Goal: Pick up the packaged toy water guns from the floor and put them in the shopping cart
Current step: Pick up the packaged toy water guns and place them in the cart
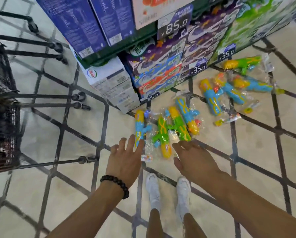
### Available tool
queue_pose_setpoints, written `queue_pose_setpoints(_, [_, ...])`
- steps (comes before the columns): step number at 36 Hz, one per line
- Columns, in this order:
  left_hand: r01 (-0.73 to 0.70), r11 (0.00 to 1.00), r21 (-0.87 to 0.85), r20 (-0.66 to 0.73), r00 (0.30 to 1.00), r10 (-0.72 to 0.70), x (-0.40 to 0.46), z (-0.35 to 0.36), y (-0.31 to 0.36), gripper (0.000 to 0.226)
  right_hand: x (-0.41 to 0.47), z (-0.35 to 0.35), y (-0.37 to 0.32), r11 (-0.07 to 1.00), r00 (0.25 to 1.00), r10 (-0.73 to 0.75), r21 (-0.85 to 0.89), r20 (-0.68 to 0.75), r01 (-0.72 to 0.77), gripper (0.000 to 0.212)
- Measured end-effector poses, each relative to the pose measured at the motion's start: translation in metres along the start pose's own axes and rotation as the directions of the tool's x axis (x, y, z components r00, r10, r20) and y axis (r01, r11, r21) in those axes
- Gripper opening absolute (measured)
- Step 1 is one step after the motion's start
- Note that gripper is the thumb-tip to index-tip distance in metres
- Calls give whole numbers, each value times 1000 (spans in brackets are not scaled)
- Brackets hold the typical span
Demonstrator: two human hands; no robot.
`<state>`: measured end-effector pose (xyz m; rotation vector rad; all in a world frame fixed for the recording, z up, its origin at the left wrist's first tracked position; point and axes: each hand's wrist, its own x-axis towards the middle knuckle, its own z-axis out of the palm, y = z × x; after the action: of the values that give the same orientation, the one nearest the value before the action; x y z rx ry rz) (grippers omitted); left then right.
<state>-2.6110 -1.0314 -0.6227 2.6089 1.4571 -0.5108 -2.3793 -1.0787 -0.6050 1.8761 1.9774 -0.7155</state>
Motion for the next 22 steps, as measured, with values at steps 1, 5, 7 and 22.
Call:
queue_pose_setpoints(1, [1, 1000, -5, 10, 1000, -1, 4, 8, 1, 64, 6, 6, 1, 1000, 1000, 3, -4, 0, -3, 48])
queue_pose_setpoints(5, [5, 1000, -26, 41, 999, -4, 19, 50, 2, 59, 38, 38, 8, 999, 1000, 12, -35, 15, -11, 47])
queue_pose_setpoints(7, [4, 999, -37, 46, 999, -3, 27, 78, 2, 57, 56, 62, 13, 998, 999, 28, -59, 25, -26, 46])
queue_pose_setpoints(22, [108, 992, -68, 234, 968, -89, 134, 345, -8, 60, 231, 292, 34, 992, 990, 92, -93, 107, -82, 53])
